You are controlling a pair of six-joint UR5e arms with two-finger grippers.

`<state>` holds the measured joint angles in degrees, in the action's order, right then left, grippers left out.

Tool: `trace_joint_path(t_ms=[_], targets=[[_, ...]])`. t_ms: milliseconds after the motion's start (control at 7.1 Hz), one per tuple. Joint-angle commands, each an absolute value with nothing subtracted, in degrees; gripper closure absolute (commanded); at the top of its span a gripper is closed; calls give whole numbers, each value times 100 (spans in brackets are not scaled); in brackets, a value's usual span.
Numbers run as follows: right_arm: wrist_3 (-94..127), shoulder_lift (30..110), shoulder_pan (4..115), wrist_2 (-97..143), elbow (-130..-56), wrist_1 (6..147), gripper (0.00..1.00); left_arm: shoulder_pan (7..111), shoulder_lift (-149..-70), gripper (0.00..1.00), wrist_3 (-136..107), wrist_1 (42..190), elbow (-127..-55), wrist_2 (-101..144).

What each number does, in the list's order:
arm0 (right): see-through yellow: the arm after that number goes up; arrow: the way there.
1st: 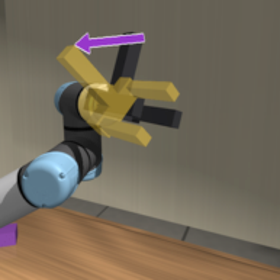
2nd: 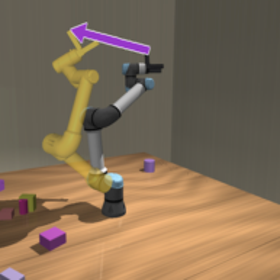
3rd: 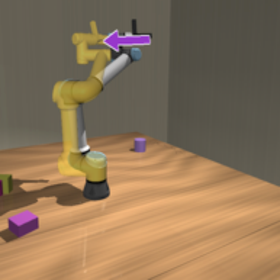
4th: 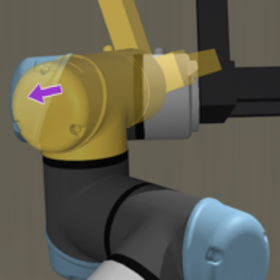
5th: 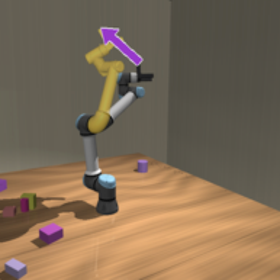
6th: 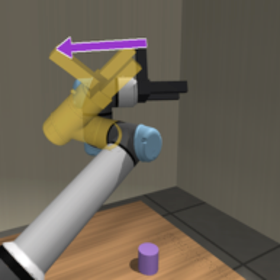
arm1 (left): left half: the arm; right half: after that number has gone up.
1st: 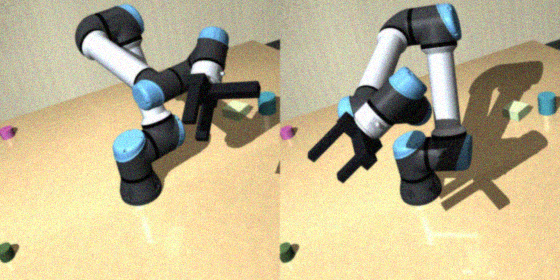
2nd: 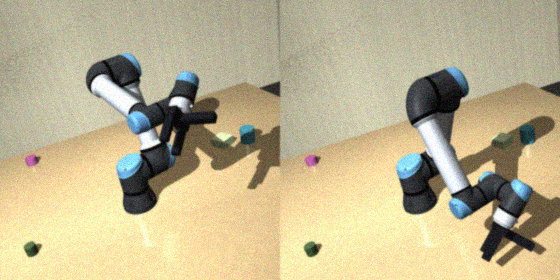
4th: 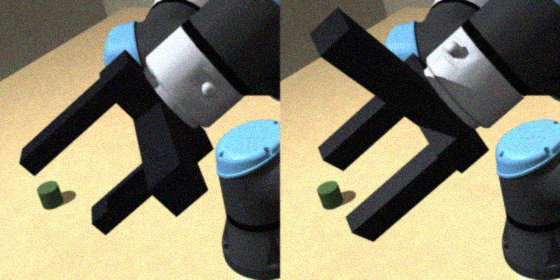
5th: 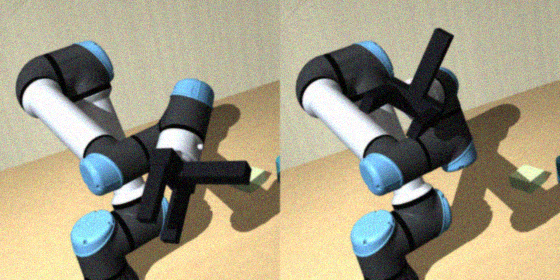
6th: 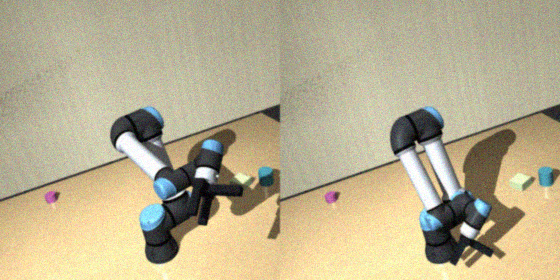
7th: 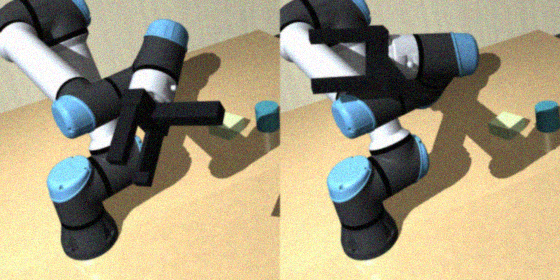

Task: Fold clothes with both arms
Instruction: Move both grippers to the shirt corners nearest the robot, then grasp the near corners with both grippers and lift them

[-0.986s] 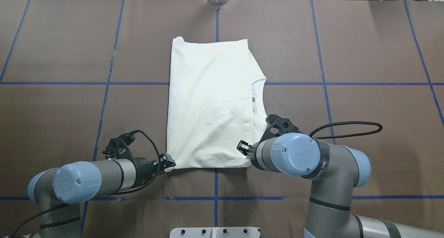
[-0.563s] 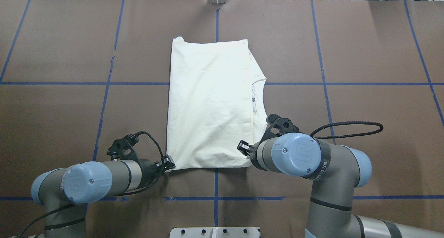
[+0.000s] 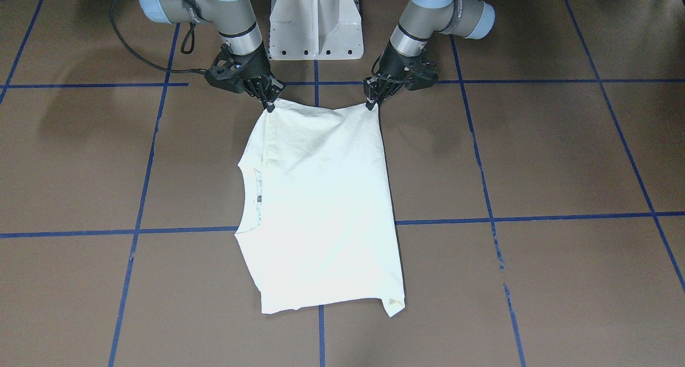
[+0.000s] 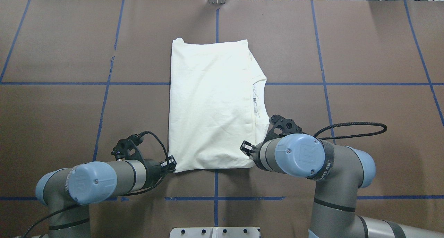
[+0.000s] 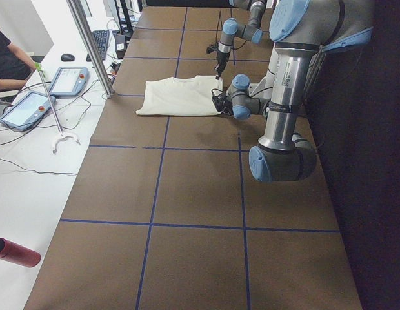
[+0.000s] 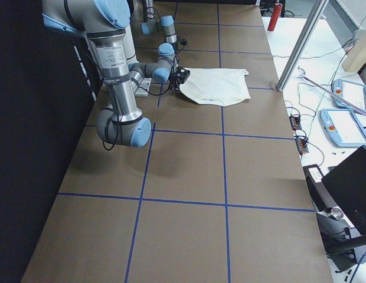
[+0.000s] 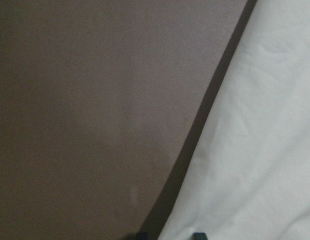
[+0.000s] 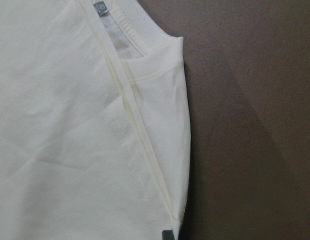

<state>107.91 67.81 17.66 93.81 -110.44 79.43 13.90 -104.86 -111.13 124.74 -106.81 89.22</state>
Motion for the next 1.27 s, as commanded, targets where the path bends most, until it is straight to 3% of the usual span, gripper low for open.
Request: trace_joint_path(t_ms=[0, 422, 845, 1126], targets=[[10793, 6811, 1767, 9387, -11161, 7945, 100, 1432, -10407, 100, -11109, 12454, -11150, 8938], [10793, 7521, 1679, 9840, -12388, 7937, 100, 1362, -9591, 100, -11397, 12454, -12152, 8912], [10810, 7594, 1600, 10160, -12927, 7928, 100, 1187, -9720, 100, -11855, 12315, -12680, 8824], [10776, 7524, 1948, 10204, -12781, 7954, 100, 1430, -10341, 100, -11717, 11474, -12728, 8824]])
